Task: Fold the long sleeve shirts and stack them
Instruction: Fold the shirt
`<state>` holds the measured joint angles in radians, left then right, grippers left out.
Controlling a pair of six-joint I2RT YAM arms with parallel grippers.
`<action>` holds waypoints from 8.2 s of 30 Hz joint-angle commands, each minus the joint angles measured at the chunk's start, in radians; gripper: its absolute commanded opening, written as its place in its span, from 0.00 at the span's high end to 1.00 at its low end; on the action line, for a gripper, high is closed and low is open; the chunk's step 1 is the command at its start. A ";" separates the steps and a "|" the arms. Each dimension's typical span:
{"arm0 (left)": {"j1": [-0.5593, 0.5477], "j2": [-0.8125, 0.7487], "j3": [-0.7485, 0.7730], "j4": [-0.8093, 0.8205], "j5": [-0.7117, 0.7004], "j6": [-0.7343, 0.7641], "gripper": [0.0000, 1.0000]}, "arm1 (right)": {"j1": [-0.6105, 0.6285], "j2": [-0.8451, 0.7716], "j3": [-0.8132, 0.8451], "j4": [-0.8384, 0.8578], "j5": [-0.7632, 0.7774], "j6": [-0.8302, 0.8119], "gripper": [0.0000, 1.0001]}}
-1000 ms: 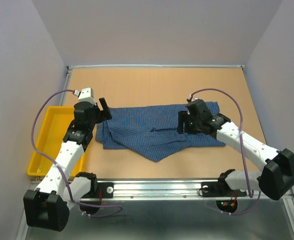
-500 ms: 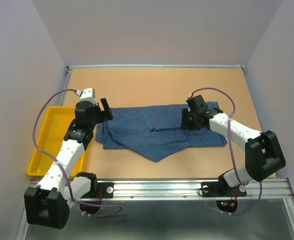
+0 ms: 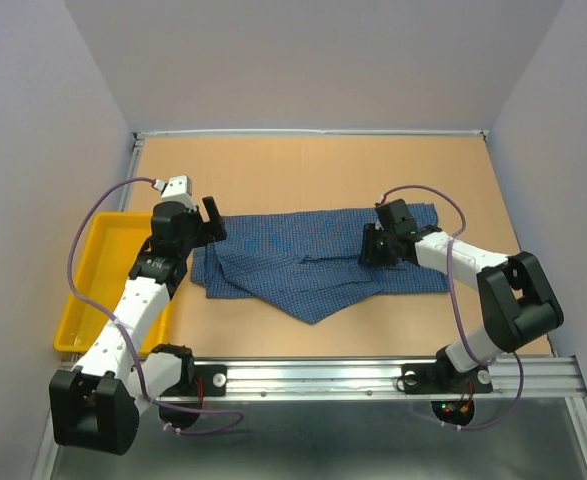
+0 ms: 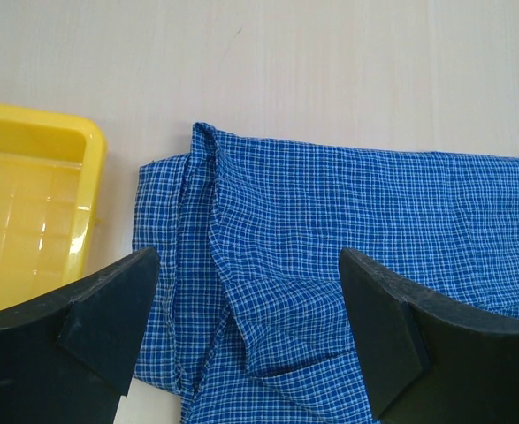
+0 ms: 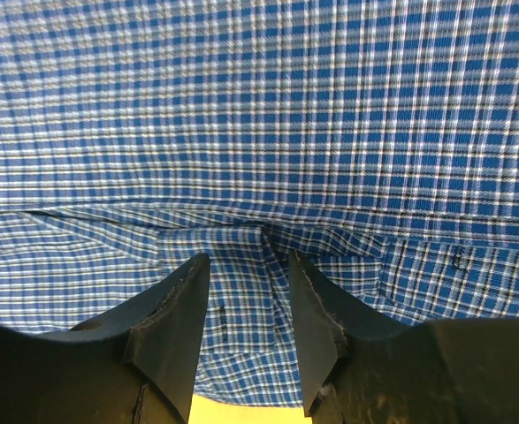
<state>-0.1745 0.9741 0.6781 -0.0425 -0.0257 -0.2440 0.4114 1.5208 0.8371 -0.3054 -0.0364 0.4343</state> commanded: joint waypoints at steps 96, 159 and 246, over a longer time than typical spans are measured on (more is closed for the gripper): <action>-0.076 0.480 0.232 0.064 0.290 -0.127 0.08 | -0.183 0.073 0.393 -0.210 0.365 -0.078 0.99; -1.004 0.870 0.543 -0.051 -0.464 0.480 0.37 | -0.207 0.230 0.461 -0.290 0.406 -0.097 0.95; -0.082 0.638 0.097 0.466 0.273 -0.435 0.34 | -0.269 0.001 -0.010 0.377 -0.220 0.210 0.37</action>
<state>-0.2897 1.6405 0.8104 0.3004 0.2176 -0.5842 0.1669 1.5005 0.8925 -0.1032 -0.2298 0.6125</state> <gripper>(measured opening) 0.665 0.633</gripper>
